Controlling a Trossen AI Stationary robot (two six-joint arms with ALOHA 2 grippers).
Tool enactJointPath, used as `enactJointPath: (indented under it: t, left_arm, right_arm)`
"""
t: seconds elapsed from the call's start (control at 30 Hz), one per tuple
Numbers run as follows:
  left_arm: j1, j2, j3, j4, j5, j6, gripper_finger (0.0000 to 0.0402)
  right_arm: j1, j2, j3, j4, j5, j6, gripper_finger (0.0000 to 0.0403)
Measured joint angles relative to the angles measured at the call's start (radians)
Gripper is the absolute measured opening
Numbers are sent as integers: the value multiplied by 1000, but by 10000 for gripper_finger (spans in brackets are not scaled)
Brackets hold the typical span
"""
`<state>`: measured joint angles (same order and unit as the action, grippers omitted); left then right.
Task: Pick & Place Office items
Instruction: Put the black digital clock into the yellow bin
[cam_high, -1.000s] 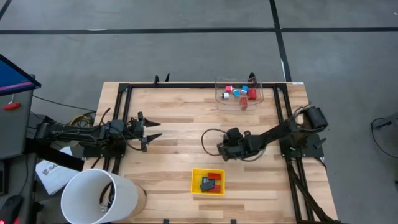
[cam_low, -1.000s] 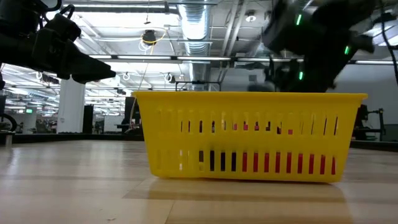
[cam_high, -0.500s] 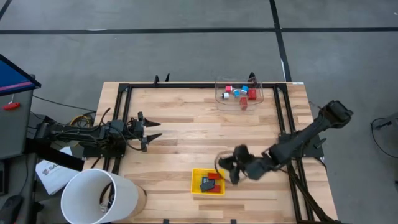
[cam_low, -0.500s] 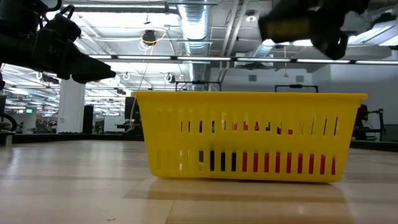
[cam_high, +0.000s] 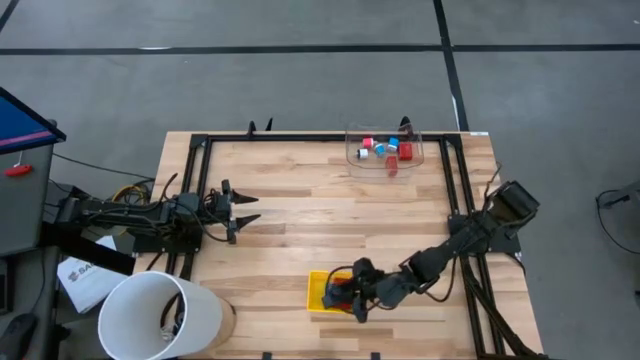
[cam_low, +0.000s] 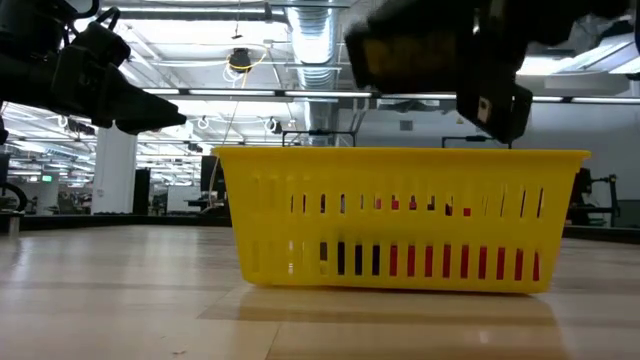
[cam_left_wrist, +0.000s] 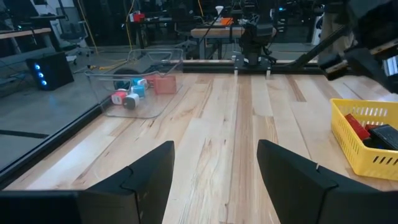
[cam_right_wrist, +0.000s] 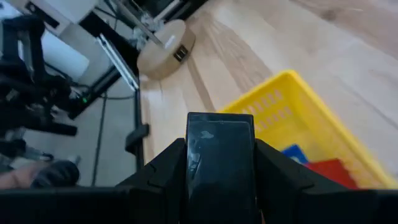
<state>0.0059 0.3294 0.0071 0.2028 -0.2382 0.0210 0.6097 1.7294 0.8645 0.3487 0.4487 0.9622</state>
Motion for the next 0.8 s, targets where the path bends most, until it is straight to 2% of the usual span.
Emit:
enactJointPath:
  t: [0.17,0.33,0.43,0.57,0.67,0.8]
  left_arm:
    - [0,0,0,0,0,0,227]
    - [0,0,0,0,0,0,226]
    - [0,0,0,0,0,0,226]
    - [0,0,0,0,0,0,228]
    - [0,0,0,0,0,0,226]
    - [0,0,0,0,0,0,227]
  right_arm:
    - [28,56,106,-56,-18,21,143]
    - [55,105,229,-312,-9,68,145]
    - [58,132,280,-393,1,48,146]
    - [58,142,289,-497,34,44,147]
    - [63,142,289,-521,80,37,147]
    - [63,142,289,-544,84,25,147]
